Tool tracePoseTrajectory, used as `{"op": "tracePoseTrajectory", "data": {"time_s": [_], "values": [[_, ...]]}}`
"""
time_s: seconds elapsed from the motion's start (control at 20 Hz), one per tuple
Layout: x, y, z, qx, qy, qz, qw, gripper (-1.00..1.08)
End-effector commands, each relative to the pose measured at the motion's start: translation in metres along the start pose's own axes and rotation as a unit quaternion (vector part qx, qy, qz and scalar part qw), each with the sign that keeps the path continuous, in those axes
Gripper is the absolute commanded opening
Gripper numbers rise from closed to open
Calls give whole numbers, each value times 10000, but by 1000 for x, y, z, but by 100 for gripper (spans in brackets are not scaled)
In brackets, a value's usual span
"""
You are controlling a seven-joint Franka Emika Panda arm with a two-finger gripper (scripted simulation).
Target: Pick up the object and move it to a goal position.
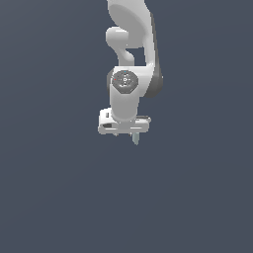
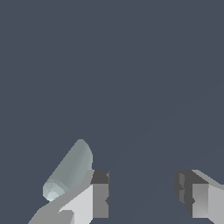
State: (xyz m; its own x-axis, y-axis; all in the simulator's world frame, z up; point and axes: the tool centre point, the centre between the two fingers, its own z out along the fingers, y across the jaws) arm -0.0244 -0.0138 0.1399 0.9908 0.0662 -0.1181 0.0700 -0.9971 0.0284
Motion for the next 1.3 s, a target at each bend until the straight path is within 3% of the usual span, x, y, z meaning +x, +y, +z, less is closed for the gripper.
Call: {"op": "tracePoseTrajectory", "data": {"time_s": [0.0, 0.2, 0.65, 0.9, 1.25], "values": [[-2, -9, 1, -10, -112, -259, 9996, 28], [-6, -27, 3, -26, -363, -826, 9959, 28], [-18, -61, 5, -33, -848, -1902, 9781, 28], [-20, -68, 5, -30, -953, -2131, 9724, 28], [-21, -68, 11, -30, -949, -2126, 9725, 28]]}}
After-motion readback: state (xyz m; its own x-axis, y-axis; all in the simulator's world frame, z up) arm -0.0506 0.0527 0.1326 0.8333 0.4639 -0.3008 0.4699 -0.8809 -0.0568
